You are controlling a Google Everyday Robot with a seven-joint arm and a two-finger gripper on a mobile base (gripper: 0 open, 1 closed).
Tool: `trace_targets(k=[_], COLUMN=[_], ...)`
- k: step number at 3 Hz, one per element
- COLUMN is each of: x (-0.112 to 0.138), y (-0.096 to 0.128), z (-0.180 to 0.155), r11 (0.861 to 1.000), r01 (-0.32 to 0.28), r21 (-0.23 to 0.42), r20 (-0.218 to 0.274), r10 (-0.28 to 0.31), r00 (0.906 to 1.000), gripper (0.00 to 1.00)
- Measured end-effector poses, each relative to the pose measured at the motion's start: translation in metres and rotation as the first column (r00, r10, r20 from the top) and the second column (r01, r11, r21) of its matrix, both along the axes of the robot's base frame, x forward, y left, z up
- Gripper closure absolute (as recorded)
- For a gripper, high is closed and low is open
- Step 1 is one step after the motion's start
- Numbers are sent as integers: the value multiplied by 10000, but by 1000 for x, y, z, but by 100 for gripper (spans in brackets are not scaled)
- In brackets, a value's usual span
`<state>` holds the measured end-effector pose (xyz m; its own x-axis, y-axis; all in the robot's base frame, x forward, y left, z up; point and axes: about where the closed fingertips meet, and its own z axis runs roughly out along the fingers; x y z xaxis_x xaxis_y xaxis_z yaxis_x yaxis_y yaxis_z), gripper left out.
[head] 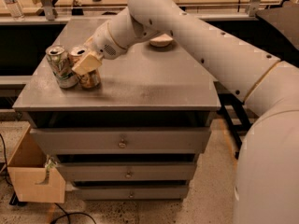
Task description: Move orange can near 7up can
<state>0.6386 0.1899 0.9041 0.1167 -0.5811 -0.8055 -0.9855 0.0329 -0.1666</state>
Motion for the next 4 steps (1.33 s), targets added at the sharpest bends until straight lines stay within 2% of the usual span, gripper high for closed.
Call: trace_targets(k=[1, 2, 4], x=[3, 9, 9], y=[6, 6, 7], z=[-6, -13, -13], r11=[9996, 9984, 9984], r01=[178, 401, 395], r21=[224, 407, 406], r20=[-348, -721, -724], r10=[-170, -371, -365], r00=[9992, 9967, 9967], gripper=[100, 82, 36])
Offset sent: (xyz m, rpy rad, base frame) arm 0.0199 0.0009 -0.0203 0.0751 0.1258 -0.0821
